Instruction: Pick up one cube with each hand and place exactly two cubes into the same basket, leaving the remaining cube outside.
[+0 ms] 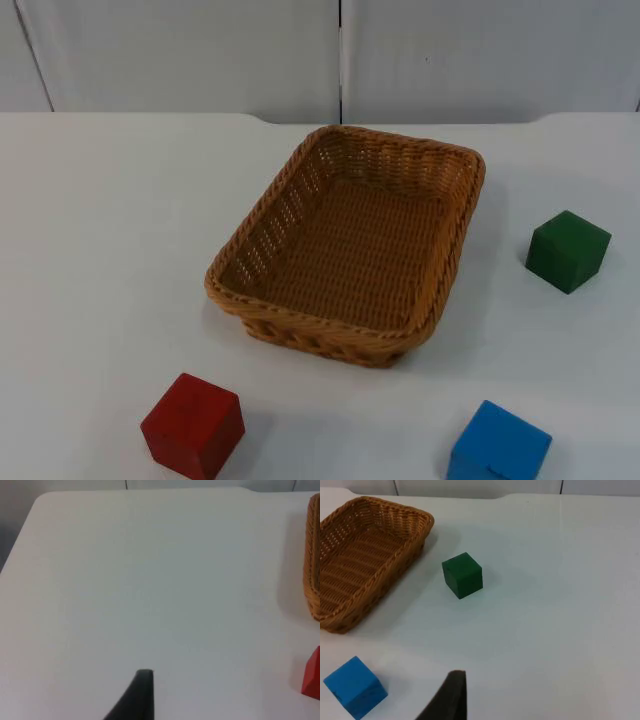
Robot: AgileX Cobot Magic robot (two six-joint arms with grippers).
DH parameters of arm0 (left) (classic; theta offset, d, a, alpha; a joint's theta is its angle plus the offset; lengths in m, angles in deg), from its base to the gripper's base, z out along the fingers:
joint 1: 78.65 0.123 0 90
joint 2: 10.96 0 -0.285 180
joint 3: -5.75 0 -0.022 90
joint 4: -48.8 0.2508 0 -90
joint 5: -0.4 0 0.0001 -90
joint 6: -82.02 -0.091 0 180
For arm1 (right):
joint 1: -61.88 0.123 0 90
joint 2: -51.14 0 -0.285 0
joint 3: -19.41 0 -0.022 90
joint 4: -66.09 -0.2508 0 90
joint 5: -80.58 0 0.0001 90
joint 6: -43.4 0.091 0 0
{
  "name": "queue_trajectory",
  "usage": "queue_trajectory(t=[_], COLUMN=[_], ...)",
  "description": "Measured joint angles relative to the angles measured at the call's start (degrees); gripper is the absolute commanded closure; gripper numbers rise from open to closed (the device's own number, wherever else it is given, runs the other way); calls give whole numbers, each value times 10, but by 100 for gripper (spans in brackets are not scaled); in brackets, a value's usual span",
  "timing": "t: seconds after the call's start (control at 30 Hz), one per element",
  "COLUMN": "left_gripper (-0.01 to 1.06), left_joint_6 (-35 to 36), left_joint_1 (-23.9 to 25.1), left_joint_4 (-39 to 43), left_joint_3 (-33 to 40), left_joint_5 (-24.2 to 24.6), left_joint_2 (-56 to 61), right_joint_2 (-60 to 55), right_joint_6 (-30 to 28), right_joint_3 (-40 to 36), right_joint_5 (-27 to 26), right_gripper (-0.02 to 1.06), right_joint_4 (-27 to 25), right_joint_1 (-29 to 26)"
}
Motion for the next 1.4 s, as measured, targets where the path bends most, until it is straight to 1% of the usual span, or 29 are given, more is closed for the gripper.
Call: queue_trajectory(t=[0.27, 0.37, 0.7, 1.1, 1.4], left_gripper=[0, 0, 0, 0, 0], left_joint_6=[0, 0, 0, 0, 0], left_joint_1=[0, 0, 0, 0, 0], left_joint_4=[-5, -14, -28, -30, -45], left_joint_3=[0, 0, -25, -54, -72], left_joint_5=[0, -1, -11, -15, -22], left_joint_2=[0, 0, -9, -68, -96], right_joint_2=[0, -1, -86, -167, -197], right_joint_6=[0, 0, 0, 0, 0], right_joint_3=[0, 17, 64, 72, 93], right_joint_5=[-1, -3, -14, -43, -51], right_gripper=[-1, -1, -1, -1, -1], right_joint_4=[0, 0, 0, 0, 0], right_joint_1=[0, 0, 0, 0, 0])
